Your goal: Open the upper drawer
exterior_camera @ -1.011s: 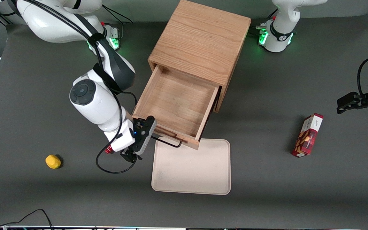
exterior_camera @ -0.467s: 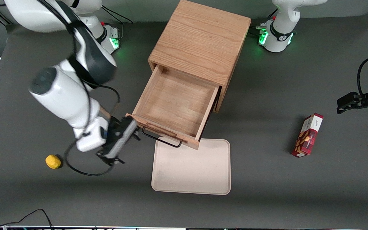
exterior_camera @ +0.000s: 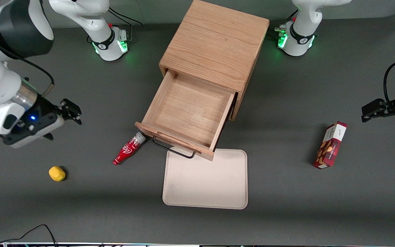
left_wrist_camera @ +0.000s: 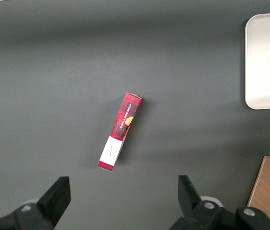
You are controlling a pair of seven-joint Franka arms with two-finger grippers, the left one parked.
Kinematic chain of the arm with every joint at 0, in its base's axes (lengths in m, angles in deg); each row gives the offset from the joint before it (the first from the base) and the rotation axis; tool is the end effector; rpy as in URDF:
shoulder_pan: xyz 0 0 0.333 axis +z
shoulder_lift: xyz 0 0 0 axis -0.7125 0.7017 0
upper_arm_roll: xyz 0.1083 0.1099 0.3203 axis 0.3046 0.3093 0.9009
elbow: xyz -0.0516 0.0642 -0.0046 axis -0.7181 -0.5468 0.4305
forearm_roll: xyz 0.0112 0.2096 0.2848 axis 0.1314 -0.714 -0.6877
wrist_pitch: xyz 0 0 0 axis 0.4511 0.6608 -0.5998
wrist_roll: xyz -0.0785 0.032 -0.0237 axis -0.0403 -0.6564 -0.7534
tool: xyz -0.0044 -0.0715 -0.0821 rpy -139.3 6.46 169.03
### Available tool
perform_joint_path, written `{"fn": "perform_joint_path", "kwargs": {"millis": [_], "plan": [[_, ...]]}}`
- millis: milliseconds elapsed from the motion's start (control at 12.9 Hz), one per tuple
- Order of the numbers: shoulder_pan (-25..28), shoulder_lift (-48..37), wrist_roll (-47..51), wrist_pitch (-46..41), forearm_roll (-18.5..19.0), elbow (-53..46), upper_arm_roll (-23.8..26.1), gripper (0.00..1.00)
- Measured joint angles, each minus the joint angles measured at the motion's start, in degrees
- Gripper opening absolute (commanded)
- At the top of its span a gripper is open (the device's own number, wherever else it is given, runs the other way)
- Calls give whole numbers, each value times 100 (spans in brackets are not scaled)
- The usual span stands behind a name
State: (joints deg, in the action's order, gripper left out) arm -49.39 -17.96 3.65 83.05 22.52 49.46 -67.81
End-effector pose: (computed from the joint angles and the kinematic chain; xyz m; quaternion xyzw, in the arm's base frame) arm 0.5586 0.0900 0.6254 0.9821 0.1879 0.0026 0.0103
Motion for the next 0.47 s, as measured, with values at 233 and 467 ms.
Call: {"fn": "perform_joint_path", "kwargs": {"millis": [233, 467], "plan": [[-164, -672, 476, -284, -120, 874, -256, 100], [-301, -1079, 483, -250, -172, 1160, -431, 100]]}}
